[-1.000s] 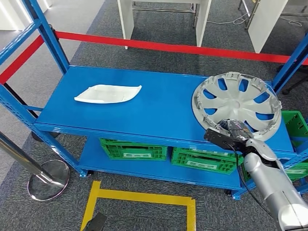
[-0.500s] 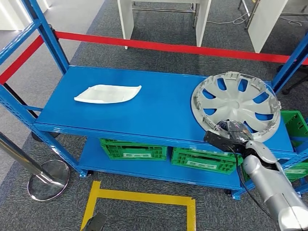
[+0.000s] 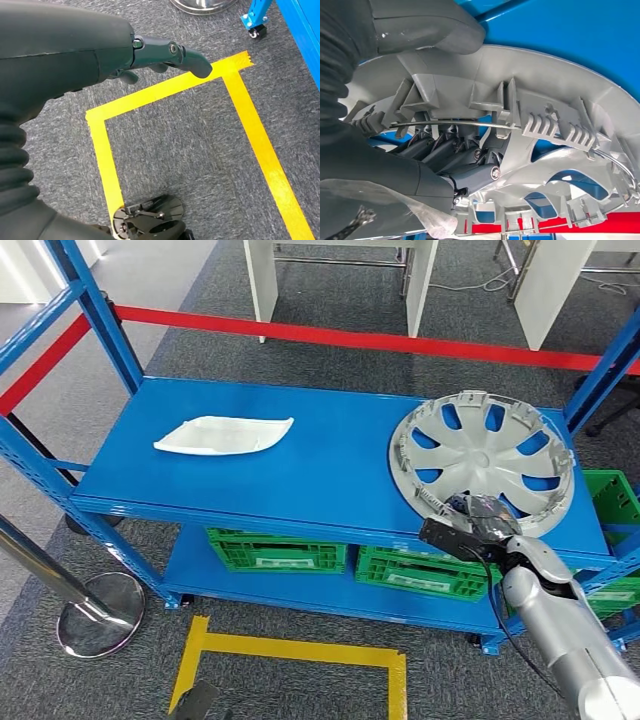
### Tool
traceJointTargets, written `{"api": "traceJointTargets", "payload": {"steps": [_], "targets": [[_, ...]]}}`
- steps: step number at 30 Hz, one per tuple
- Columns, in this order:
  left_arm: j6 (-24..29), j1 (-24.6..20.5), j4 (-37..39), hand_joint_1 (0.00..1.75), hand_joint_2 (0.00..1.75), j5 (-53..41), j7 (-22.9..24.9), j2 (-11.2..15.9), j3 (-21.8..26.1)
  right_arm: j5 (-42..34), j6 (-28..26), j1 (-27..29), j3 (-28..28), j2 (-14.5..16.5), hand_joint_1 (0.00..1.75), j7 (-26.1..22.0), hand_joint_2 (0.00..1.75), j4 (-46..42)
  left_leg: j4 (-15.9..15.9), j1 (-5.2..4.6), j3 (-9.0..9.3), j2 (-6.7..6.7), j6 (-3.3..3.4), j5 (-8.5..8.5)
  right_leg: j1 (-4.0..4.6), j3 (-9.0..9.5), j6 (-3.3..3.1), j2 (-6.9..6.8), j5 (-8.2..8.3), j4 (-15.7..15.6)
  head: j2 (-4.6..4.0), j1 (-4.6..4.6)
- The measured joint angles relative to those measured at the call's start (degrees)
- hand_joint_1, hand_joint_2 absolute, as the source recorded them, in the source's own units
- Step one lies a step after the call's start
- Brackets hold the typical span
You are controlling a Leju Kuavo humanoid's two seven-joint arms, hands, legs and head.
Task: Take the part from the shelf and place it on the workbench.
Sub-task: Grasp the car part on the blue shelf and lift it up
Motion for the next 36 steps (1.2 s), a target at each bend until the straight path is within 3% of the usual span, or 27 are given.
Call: {"api": "traceJointTargets", "payload": {"steps": [16, 24, 31, 36], "targets": [[-0.43, -0.03, 0.0, 0.0, 1.75, 2.09, 2.41, 0.21, 1.46, 0.42, -1.74, 1.6, 0.81, -0.14, 1.75, 0.49, 1.75, -2.89, 0.0, 0.0, -0.03, 0.0, 0.0, 0.0, 0.0, -0.03, 0.0, -0.01, 0.0, 0.0, -0.01, 0.0], [-0.19, -0.13, 0.0, 0.0, 1.75, 1.81, 3.07, 0.17, 1.54, 3.9, -8.05, 4.02, 1.98, 0.08, 1.75, 2.08, 1.75, -6.87, 0.0, 0.0, -0.22, -0.03, 0.0, 0.0, -0.01, -0.16, 0.0, -0.1, 0.0, 0.02, -0.01, 0.0], [-0.07, -0.24, 0.0, 0.0, 1.75, 1.73, 3.09, 0.14, 1.54, 4.87, -9.97, 4.89, 2.35, 0.45, 1.75, 1.92, 1.75, -9.86, 0.0, 0.0, -0.29, -0.06, 0.01, 0.0, -0.01, -0.21, -0.01, -0.14, -0.02, 0.02, 0.0, 0.0], [0.19, -0.28, 0.0, 0.0, 1.75, 1.25, 3.37, 0.07, 1.54, 7.75, -14.98, 6.71, 2.08, 0.98, 1.75, 2.44, 1.75, -13.84, 0.0, 0.0, -0.32, -0.05, 0.01, -0.01, -0.01, -0.26, -0.01, -0.12, -0.02, 0.02, -0.01, 0.01]]}}
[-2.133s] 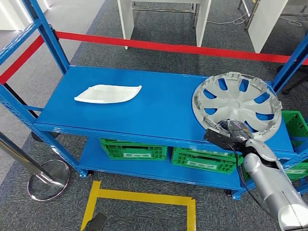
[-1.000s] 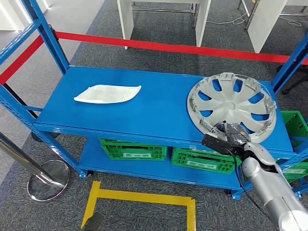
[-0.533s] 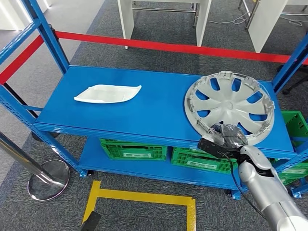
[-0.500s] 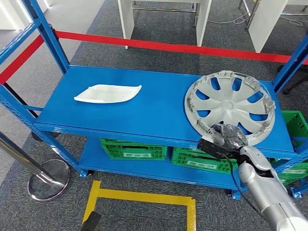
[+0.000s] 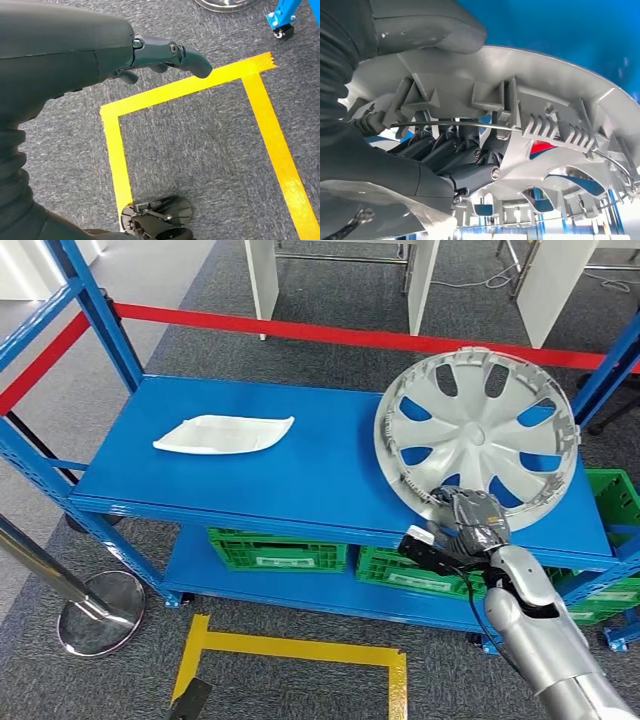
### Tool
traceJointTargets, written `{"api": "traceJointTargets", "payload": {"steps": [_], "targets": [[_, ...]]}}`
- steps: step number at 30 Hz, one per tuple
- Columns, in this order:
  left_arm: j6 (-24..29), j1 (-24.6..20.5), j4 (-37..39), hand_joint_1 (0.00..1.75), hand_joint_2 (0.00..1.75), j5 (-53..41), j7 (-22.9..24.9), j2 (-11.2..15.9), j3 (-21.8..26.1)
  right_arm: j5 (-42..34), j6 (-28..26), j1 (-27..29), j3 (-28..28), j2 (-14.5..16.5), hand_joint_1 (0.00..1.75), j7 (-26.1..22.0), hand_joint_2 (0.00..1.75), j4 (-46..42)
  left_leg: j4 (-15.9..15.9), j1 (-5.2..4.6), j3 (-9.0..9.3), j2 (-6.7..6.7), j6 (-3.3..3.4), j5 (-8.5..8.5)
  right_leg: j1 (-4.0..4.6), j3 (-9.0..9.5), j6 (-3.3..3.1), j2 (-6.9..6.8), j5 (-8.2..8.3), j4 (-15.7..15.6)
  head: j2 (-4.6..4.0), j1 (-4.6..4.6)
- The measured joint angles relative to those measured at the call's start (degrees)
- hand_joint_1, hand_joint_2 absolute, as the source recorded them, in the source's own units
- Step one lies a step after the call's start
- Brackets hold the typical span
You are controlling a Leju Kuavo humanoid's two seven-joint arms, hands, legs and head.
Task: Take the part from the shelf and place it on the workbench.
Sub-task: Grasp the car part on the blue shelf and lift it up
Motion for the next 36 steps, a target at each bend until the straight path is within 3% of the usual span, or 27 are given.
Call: {"api": "traceJointTargets", "payload": {"steps": [8, 24, 30, 36], "targets": [[0.55, -0.08, 0.0, 0.0, 1.75, -0.96, 0.76, -0.48, 0.0, 4.65, -7.91, 2.54, -1.64, 1.29, 1.75, -0.79, 1.75, -8.8, -0.01, 0.0, -0.01, 0.01, 0.0, 0.0, 0.0, -0.02, -0.01, 0.01, -0.01, 0.0, 0.01, 0.0], [2.07, -0.29, 0.0, 0.0, 1.75, -0.96, 1.32, -0.9, 0.0, 6.87, -9.91, 3.66, -2.24, 2.78, 1.75, -2.37, 1.75, -17.04, 0.0, 0.0, -0.02, 0.0, 0.0, 0.0, 0.0, -0.03, -0.01, -0.01, -0.01, 0.0, 0.01, -0.01], [2.21, -0.3, 0.0, 0.0, 1.75, -0.7, 1.53, -0.96, 0.0, 7.06, -14.0, 6.2, -2.43, 3.09, 1.75, -3.87, 1.75, -19.88, -0.01, 0.0, -0.02, 0.0, 0.0, 0.0, 0.0, -0.03, -0.01, 0.0, -0.01, 0.0, 0.02, 0.01], [2.32, -0.31, 0.0, 0.0, 1.75, -0.63, 1.62, -0.96, 0.0, 12.01, -16.07, 7.51, -2.61, 3.31, 1.75, -4.25, 1.75, -20.4, 0.09, -0.05, -0.03, 0.0, 0.03, -0.03, -0.06, -0.01, 0.04, 0.01, 0.04, -0.07, 0.01, 0.0]]}}
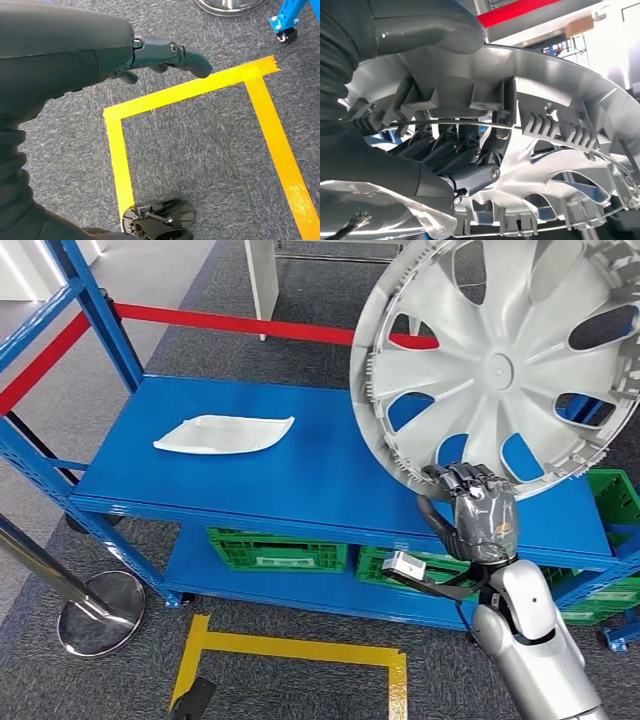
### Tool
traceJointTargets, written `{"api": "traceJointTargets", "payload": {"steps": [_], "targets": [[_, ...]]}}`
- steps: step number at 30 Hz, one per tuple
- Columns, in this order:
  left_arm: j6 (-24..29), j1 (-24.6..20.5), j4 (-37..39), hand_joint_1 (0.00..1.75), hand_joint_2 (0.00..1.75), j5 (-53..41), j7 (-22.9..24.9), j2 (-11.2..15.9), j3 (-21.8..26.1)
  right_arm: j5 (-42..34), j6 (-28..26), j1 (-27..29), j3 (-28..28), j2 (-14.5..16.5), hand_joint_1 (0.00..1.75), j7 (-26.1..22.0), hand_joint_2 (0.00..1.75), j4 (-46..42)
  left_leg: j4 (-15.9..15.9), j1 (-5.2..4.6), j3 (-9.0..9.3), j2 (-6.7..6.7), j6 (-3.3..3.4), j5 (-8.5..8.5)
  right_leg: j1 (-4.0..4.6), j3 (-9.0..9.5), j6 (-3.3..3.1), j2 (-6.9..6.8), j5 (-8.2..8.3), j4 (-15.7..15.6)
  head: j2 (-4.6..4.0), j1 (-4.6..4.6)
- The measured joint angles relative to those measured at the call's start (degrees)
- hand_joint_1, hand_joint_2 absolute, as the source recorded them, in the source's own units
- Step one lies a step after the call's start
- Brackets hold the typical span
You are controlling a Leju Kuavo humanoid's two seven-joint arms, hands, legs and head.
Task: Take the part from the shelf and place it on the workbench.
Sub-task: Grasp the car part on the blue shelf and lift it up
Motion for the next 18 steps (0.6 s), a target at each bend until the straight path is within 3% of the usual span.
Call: {"api": "traceJointTargets", "payload": {"steps": [4, 7, 18], "targets": [[0.04, -0.04, 0.0, 0.0, 1.75, 0.25, 0.0, 0.15, 0.0, -0.45, 1.78, 0.03, 0.33, 0.0, 1.75, -0.41, 1.75, 0.01, 0.04, -0.21, -0.1, -0.03, 0.6, 0.12, -0.2, 0.09, 0.52, -0.04, 0.35, -0.39, -0.01, -0.04], [0.06, -0.07, 0.0, 0.0, 1.75, 0.34, 0.0, 0.15, 0.0, -0.71, 2.09, 0.05, 0.39, -0.02, 1.75, -0.45, 1.75, -0.03, -1.59, 0.48, 0.49, 0.05, 1.11, 1.0, -0.13, -0.11, 0.76, -0.07, 0.18, -0.61, 0.01, -0.02], [0.07, -0.08, 0.0, 0.0, 1.75, 0.36, 0.0, 0.1, 0.01, -0.98, 2.2, 0.08, 0.33, -0.02, 1.75, -0.45, 1.75, -0.01, -2.04, 0.44, 0.82, 0.15, 1.11, 1.27, -0.13, -0.41, 0.75, -0.13, -0.12, -0.36, 0.01, 0.02]]}}
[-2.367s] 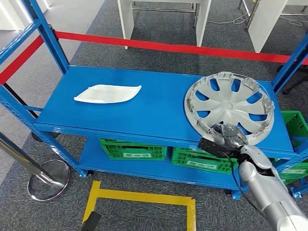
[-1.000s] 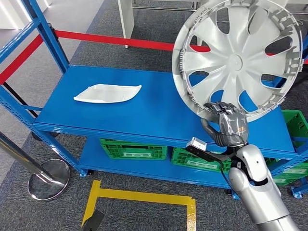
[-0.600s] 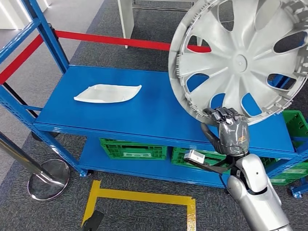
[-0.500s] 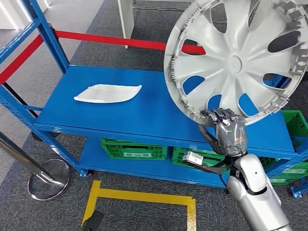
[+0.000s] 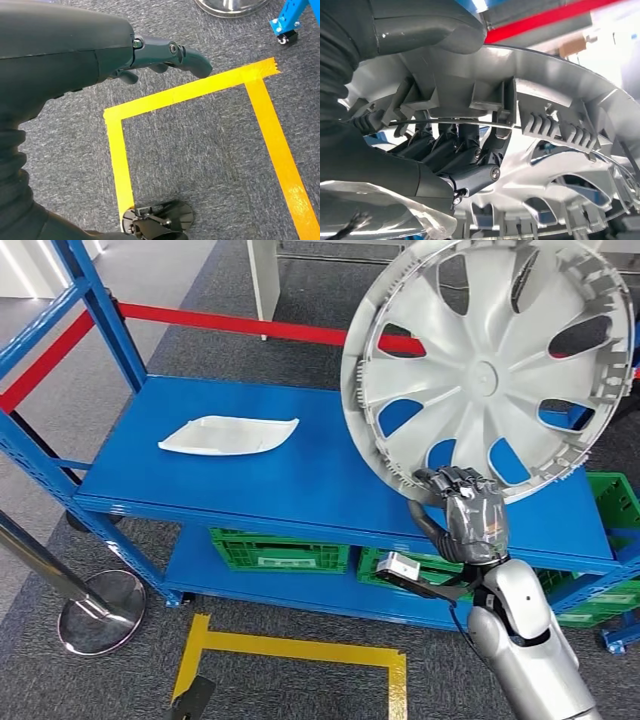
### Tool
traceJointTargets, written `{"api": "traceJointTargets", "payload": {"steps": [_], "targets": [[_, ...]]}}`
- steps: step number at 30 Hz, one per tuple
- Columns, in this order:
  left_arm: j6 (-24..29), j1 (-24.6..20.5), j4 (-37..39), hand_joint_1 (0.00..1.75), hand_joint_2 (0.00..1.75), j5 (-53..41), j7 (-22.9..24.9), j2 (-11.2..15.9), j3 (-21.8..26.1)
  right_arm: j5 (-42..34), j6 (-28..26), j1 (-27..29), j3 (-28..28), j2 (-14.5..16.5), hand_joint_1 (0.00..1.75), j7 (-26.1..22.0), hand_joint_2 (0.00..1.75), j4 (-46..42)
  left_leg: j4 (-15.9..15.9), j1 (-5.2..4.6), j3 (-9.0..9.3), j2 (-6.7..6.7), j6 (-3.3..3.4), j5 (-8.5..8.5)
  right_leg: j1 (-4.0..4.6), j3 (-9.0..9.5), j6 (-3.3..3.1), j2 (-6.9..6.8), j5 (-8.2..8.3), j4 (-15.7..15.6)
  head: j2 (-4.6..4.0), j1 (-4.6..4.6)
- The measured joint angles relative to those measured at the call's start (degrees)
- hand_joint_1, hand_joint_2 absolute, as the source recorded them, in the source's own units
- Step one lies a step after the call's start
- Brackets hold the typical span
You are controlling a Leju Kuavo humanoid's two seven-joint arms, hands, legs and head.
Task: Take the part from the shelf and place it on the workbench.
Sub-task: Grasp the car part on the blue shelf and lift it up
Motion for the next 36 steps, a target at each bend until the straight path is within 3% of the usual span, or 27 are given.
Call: {"api": "traceJointTargets", "payload": {"steps": [2, 3, 4, 6, 7, 8, 10, 11, 12, 14, 16, 18, 21, 24, 26, 27, 30, 32, 36], "targets": [[0.05, -0.06, 0.0, 0.0, 1.75, 0.03, 0.0, 0.02, 0.0, -0.45, 0.58, -0.19, -0.02, 0.0, 1.75, 0.09, 1.75, 0.04, -0.38, 0.03, 0.11, 0.04, 0.16, 0.19, 0.11, -1.89, 0.09, -0.03, -1.97, 3.87, 0.0, 0.14], [0.08, -0.08, 0.0, 0.0, 1.75, 0.05, 0.0, 0.01, 0.01, -0.68, 1.01, -0.21, 0.05, 0.0, 1.75, 0.14, 1.75, 0.1, -0.51, 0.09, 0.15, 0.07, 0.23, 0.23, 0.08, -3.83, 0.2, -0.04, -3.41, 7.58, 0.0, 0.18], [0.11, -0.1, 0.0, 0.0, 1.75, 0.07, 0.0, -0.01, 0.01, -0.86, 1.54, -0.21, 0.28, 0.0, 1.75, 0.18, 1.75, 0.3, -0.49, 0.25, 0.23, 0.05, 0.11, 0.12, -0.06, -5.58, 0.44, -0.06, -3.5, 10.27, -0.01, 0.23], [0.26, -0.09, 0.01, 0.0, 1.75, 0.05, 0.08, 0.01, 0.01, -0.85, 2.2, -0.08, 1.04, -0.01, 1.75, 0.22, 1.75, 0.79, 0.93, 0.46, -0.16, -0.16, -1.19, -0.98, -0.31, -5.13, 0.27, -0.11, -0.81, 7.29, -0.01, 0.28], [0.4, -0.12, 0.01, 0.0, 1.75, 0.02, 0.12, 0.02, 0.01, -0.92, 2.49, -0.07, 1.38, -0.02, 1.75, 0.36, 1.75, 1.01, 3.43, 0.61, -1.18, -0.24, -2.14, -2.53, -0.4, -3.84, -0.34, -0.14, 0.9, 4.07, -0.01, 0.14], [0.54, -0.14, 0.02, 0.0, 1.75, -0.01, 0.16, 0.04, 0.01, -1.16, 2.89, -0.08, 1.57, -0.04, 1.75, 0.5, 1.75, 1.09, 7.74, 0.65, -3.27, -0.26, -2.94, -4.61, -0.34, -2.67, -1.15, -0.15, 1.25, 1.84, 0.0, -0.02], [0.67, -0.15, 0.04, 0.0, 1.75, -0.02, 0.18, 0.03, 0.01, -1.76, 3.82, -0.03, 1.72, -0.08, 1.75, 0.75, 1.75, 1.13, 16.39, 0.74, -7.82, -0.18, -3.49, -7.82, -0.15, -2.38, -2.27, -0.13, 0.86, 2.01, 0.0, -0.38], [0.67, -0.12, 0.04, 0.0, 1.75, -0.02, 0.18, 0.04, 0.01, -1.97, 4.22, -0.02, 1.79, -0.09, 1.75, 0.75, 1.75, 1.13, 18.28, 0.7, -9.15, -0.18, -3.31, -7.62, 0.03, -2.21, -2.43, -0.07, 0.75, 2.01, 0.0, -0.38], [0.67, -0.12, 0.04, 0.0, 1.75, -0.01, 0.19, 0.04, 0.01, -2.06, 4.4, -0.02, 1.87, -0.09, 1.75, 0.75, 1.75, 1.13, 17.48, 0.63, -9.2, -0.19, -2.98, -6.15, 0.18, -2.02, -2.52, -0.01, 0.66, 2.01, -0.01, -0.37], [0.67, -0.15, 0.04, 0.0, 1.75, -0.02, 0.21, 0.06, 0.01, -2.26, 4.54, -0.07, 1.98, -0.09, 1.75, 0.8, 1.75, 1.13, 10.94, 0.2, -7.01, -0.22, -1.75, -1.43, 0.42, -1.58, -2.65, 0.08, 0.46, 1.93, -0.01, -0.33], [0.69, -0.15, 0.04, 0.0, 1.75, -0.04, 0.3, 0.14, 0.01, -2.41, 4.57, -0.17, 2.01, -0.09, 1.75, 0.85, 1.75, 1.15, 5.35, -0.34, -5.02, -0.23, -0.59, 1.31, 0.55, -1.52, -2.43, 0.15, 0.42, 1.8, 0.0, -0.37], [0.71, -0.17, 0.04, 0.0, 1.75, -0.04, 0.38, 0.17, 0.01, -2.45, 4.6, -0.21, 2.08, -0.09, 1.75, 0.84, 1.75, 1.19, 3.81, -0.64, -4.6, -0.2, -0.17, 1.31, 0.51, -1.74, -1.93, 0.17, 0.65, 1.54, 0.0, -0.55], [0.74, -0.23, 0.04, 0.0, 1.75, -0.03, 0.39, 0.07, 0.02, -2.47, 4.62, -0.22, 2.2, -0.11, 1.75, 0.84, 1.75, 1.16, 1.4, -0.17, -3.64, -0.09, -0.07, 1.56, 0.59, -2.42, -1.08, -0.02, -0.1, 2.03, -0.01, -0.51], [0.79, -0.22, 0.06, 0.0, 1.75, -0.07, 0.39, -0.05, 0.03, -2.57, 4.65, -0.33, 2.22, -0.16, 1.75, 0.84, 1.75, 1.2, 0.62, 0.03, -3.26, -0.05, 0.06, 1.84, 0.59, -6.43, -0.58, -0.07, -4.36, 10.34, 0.0, -0.25], [0.78, -0.19, 0.08, 0.0, 1.75, -0.1, 0.39, -0.11, 0.03, -2.52, 4.66, -0.22, 2.26, -0.17, 1.75, 0.83, 1.75, 1.27, 0.75, 0.03, -3.25, -0.05, 0.1, 1.75, 0.55, -8.78, -0.24, -0.09, -5.35, 14.95, 0.0, -0.26], [0.78, -0.19, 0.09, 0.0, 1.75, -0.1, 0.4, -0.11, 0.03, -2.49, 4.66, -0.2, 2.27, -0.17, 1.75, 0.83, 1.75, 1.33, 0.86, 0.04, -3.24, -0.07, 0.06, 1.66, 0.51, -8.67, -0.12, -0.11, -4.39, 14.57, -0.01, -0.26], [0.73, -0.21, 0.1, 0.0, 1.75, -0.1, 0.41, -0.16, 0.03, -2.44, 4.7, -0.38, 2.28, -0.19, 1.75, 0.8, 1.75, 1.44, 1.67, 0.03, -3.34, -0.17, -0.49, 1.1, 0.39, -3.95, -0.1, -0.27, 0.52, 5.04, -0.02, -0.21], [0.71, -0.22, 0.11, 0.0, 1.75, -0.13, 0.46, -0.15, 0.03, -2.45, 4.79, -0.65, 2.35, -0.2, 1.75, 0.75, 1.75, 1.47, 2.25, -0.16, -3.68, -0.19, -0.99, 0.86, 0.48, -1.91, -0.59, -0.19, 1.07, 1.41, -0.01, -0.23], [1.16, -0.21, 0.11, 0.0, 1.75, -0.21, 1.32, -0.13, 0.03, -2.48, 4.93, -0.74, 2.5, -0.33, 1.75, 0.69, 1.75, 1.49, 3.43, -0.17, -4.14, -0.16, -1.86, 0.0, 0.29, -1.5, -1.82, -0.04, 0.96, 0.98, 0.0, -0.44]]}}
